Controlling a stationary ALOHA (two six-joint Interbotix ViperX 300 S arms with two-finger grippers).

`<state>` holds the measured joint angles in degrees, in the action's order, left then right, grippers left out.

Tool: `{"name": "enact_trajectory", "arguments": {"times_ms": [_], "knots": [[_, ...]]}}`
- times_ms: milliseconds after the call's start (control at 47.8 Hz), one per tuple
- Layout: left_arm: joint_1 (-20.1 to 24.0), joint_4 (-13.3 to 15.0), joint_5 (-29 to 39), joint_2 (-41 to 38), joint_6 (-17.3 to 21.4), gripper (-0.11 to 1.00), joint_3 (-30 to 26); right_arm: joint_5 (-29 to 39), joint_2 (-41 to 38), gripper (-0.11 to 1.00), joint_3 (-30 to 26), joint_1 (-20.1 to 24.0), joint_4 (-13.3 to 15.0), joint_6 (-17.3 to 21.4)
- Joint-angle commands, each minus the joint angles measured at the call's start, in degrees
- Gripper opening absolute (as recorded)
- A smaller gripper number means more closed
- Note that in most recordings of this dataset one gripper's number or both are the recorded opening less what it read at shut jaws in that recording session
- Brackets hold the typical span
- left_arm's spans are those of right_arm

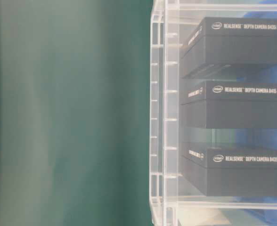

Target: Take out the box from the case.

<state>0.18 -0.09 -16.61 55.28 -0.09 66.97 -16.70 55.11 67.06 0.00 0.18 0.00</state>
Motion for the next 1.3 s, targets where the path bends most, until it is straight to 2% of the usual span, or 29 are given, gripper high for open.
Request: {"name": "enact_trajectory", "arguments": {"times_ms": [0,293,440,649,795,1005,1151,1277], "knots": [[-0.18,-2.55,0.44,0.35,0.44,0.01,-1.41,-0.18,-0.53,0.0,-0.7,0.09,-0.26,0.7],[-0.18,-2.46,4.66,0.79,-0.09,0.01,-2.64,5.45,-0.88,0.0,-3.34,0.18,-0.35,2.11],[-0.18,-2.46,5.98,1.32,-0.97,0.01,-5.27,9.4,-0.79,0.0,-7.73,0.18,-0.26,2.72],[-0.18,-2.55,14.59,1.49,-2.64,0.01,-12.48,21.09,-1.93,0.0,-17.75,0.18,-0.26,4.39],[-0.18,-2.46,20.92,1.32,-2.9,0.01,-17.75,26.46,-3.16,0.0,-23.12,0.09,-0.26,5.19],[-0.18,-2.46,28.74,0.44,-3.16,0.01,-20.39,29.0,-4.75,0.0,-24.96,0.09,-0.26,6.5],[-0.18,-2.29,31.55,0.44,-7.12,0.01,-20.92,30.5,-5.1,0.0,-25.4,0.18,-0.35,9.67],[-0.97,-2.29,37.0,0.18,-11.78,0.01,-22.32,37.71,-5.19,0.0,-26.19,0.18,-0.26,13.71]]}}
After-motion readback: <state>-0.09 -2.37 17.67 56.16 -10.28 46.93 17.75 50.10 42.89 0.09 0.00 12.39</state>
